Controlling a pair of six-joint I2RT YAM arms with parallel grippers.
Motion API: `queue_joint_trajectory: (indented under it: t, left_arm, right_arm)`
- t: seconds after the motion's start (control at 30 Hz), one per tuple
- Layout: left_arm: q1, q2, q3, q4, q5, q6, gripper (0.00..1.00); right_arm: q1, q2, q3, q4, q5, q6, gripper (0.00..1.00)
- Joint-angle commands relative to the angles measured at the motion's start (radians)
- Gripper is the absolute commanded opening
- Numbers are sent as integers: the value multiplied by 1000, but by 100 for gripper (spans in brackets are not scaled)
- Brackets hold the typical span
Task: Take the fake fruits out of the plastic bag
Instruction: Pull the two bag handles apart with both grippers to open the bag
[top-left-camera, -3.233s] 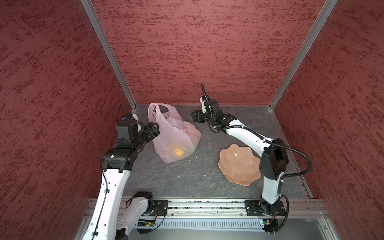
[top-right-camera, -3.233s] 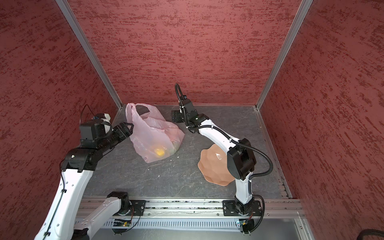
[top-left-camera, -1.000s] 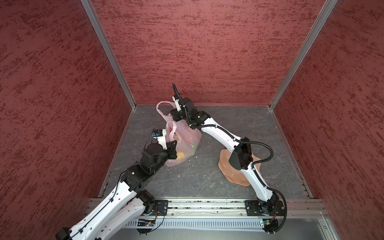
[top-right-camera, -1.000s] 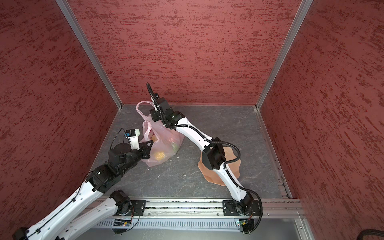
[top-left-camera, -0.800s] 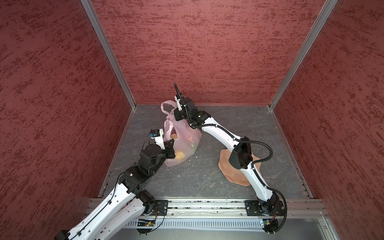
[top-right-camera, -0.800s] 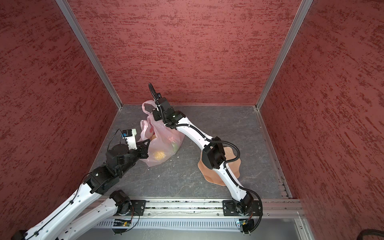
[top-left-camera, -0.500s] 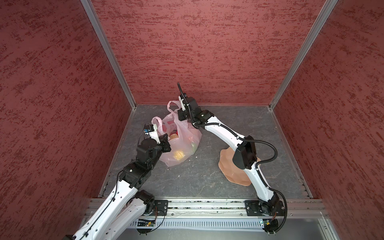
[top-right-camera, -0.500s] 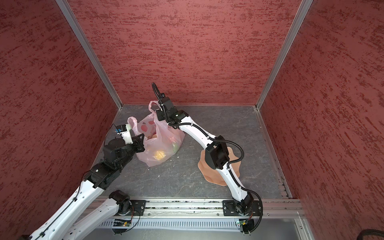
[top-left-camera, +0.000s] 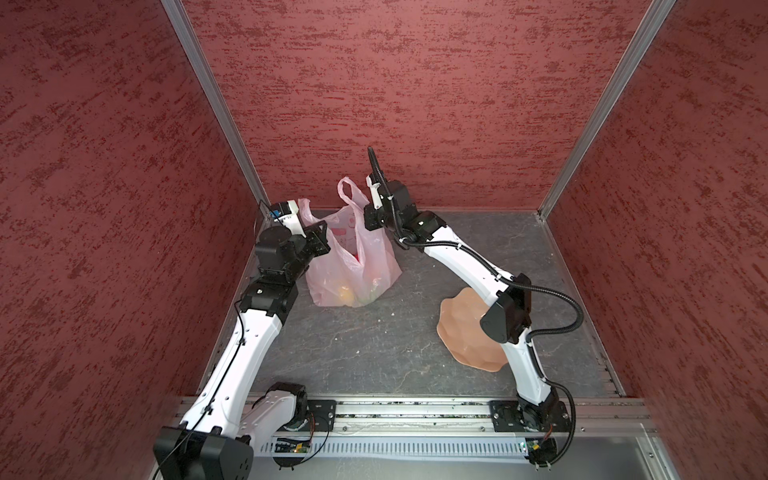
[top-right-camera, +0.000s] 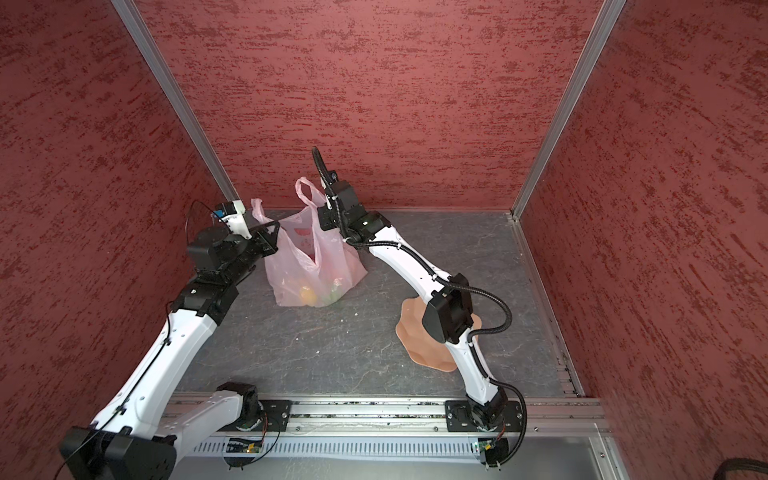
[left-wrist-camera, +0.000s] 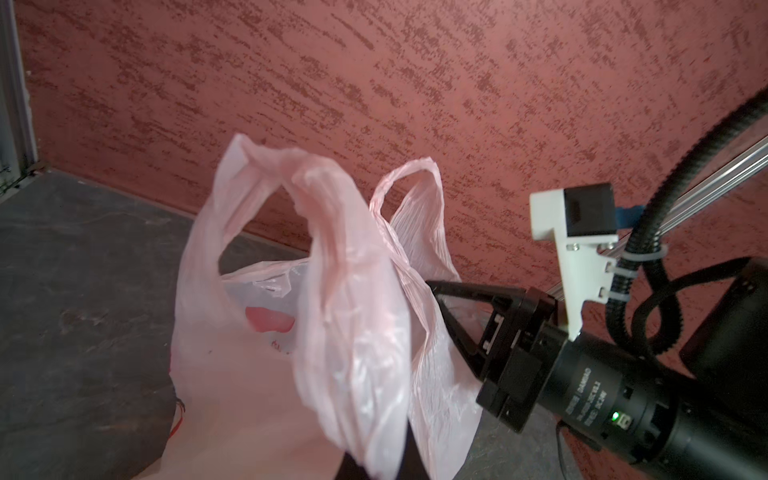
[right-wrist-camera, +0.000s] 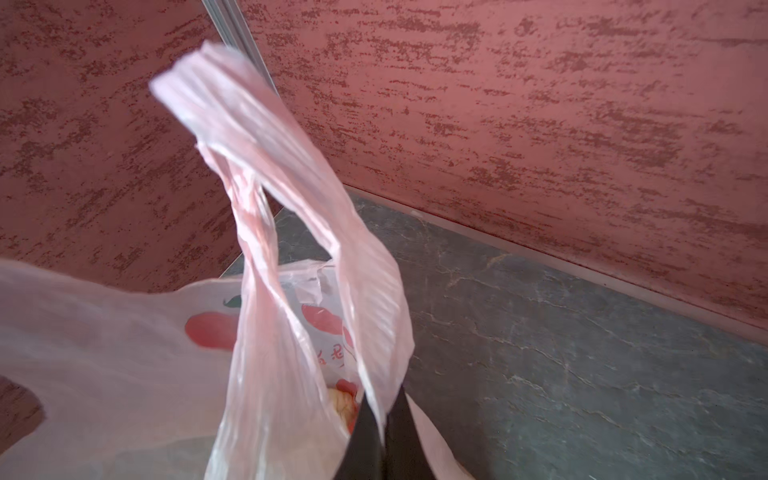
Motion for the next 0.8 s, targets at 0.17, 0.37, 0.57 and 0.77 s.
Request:
queue_joint_trajectory:
  t: [0.17, 0.37, 0.57, 0.77]
  left_arm:
    - [22, 40, 78, 30, 138, -40, 0]
    - [21, -95, -13, -118, 134, -76, 0]
    - [8, -257, -164, -248, 106, -131, 0]
    - [-52, -395, -334, -344, 57, -212, 0]
  right_arm:
    - [-35, -97, 5, -16, -39, -22, 0]
    - [-33, -307, -317, 79, -88, 31, 0]
    - [-20, -547, -721, 201, -81, 131, 0]
    - [-20, -719, -1134, 343, -94, 279, 0]
